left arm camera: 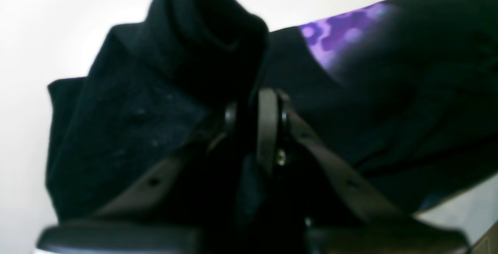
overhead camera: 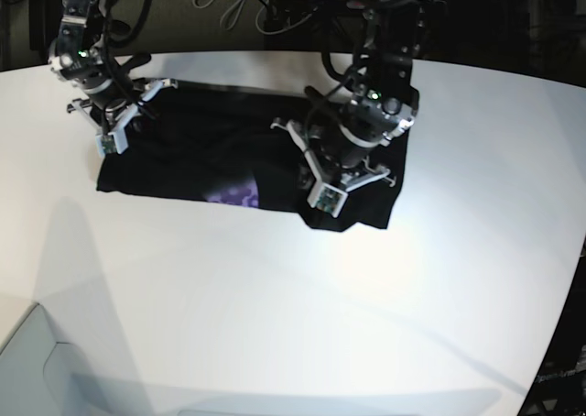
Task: Layout the t-shirt on the table in an organized manner, then fold the t-shirt properly
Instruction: 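Lift the shirt's end with the left gripper and fold it toward the right gripper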
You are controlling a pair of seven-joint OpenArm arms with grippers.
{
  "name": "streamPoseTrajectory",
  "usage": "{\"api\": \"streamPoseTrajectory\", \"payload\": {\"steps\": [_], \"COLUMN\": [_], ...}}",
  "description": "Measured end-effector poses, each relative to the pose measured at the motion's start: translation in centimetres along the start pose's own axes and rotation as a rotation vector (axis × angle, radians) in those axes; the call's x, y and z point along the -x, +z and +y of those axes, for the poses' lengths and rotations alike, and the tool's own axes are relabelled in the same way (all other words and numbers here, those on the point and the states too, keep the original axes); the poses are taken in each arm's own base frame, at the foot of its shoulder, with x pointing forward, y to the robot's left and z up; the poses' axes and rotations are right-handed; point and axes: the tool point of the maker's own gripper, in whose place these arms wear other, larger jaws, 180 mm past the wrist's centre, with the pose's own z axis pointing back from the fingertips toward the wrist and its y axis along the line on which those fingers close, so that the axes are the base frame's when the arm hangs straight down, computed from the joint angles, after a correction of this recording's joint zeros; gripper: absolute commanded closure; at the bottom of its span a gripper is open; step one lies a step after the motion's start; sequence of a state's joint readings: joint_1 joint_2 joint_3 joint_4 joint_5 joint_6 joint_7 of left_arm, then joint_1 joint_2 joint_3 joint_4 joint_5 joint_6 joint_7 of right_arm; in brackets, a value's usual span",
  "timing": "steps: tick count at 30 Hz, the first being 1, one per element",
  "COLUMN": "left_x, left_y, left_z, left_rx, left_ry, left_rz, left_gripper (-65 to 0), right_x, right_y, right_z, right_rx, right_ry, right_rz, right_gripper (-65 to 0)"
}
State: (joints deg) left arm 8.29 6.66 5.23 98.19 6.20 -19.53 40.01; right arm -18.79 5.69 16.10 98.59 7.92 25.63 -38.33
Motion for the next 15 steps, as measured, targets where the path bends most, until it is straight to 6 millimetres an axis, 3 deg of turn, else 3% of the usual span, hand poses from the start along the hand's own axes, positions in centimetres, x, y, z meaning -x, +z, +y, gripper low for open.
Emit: {"api": "streamPoseTrajectory", "payload": {"steps": [6, 9, 15], "left_x": [2.0, 1.6, 0.7], "left_y": [-1.1, -1.6, -1.9], "left_z": [-0.6, -0.5, -3.4], "left_rx": [0.023, 0.024, 0.087], "left_ry": [0.012, 0.009, -0.014], "left_rz": [0.064, 0.057, 0.040], "left_gripper": [0.0, 0.0, 0.0], "right_x": [0.0, 0.1, 0.1], "right_y": [0.0, 0.0, 0.0], "right_z": [0.0, 0.0, 0.0], "right_rx": [0.000, 0.000, 0.000], "right_ry": [0.000, 0.000, 0.000], "right_rz": [0.000, 0.002, 0.001], "right_gripper": [0.0, 0.0, 0.0]}}
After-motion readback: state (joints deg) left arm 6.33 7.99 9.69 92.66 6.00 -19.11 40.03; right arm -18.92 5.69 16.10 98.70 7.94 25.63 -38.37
